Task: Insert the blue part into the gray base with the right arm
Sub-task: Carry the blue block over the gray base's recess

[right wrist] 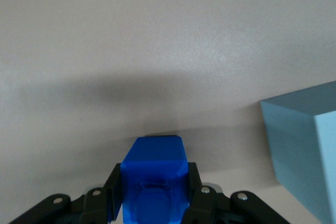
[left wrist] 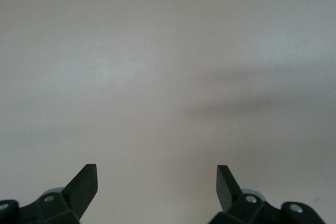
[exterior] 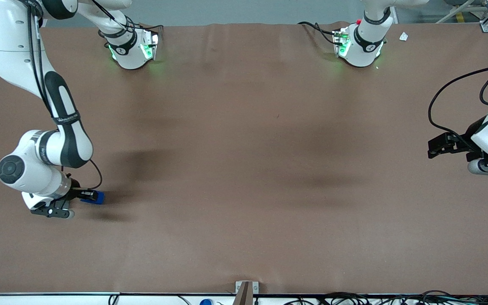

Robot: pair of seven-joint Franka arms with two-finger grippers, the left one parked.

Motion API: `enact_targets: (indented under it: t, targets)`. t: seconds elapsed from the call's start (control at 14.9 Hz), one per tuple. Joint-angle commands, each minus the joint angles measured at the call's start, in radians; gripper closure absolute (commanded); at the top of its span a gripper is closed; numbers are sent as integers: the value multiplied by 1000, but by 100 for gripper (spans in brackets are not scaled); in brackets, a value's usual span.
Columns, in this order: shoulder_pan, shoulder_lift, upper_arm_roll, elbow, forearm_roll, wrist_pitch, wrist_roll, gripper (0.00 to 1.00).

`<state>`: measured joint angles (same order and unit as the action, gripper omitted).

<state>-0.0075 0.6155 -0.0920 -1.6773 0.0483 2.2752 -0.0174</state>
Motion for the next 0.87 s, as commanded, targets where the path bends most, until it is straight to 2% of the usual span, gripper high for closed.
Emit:
enact_targets:
  t: [0.0, 0.2, 0.47, 0.81]
  targets:
    - [-64, -52, 5, 95, 10, -190, -160, 96]
    - [-130, -54, 5, 198, 1, -313, -293, 100]
    - [-187, -45, 3, 217, -4, -319, -430, 100]
    - [-206, -3, 3, 263, -5, -307, -542, 100]
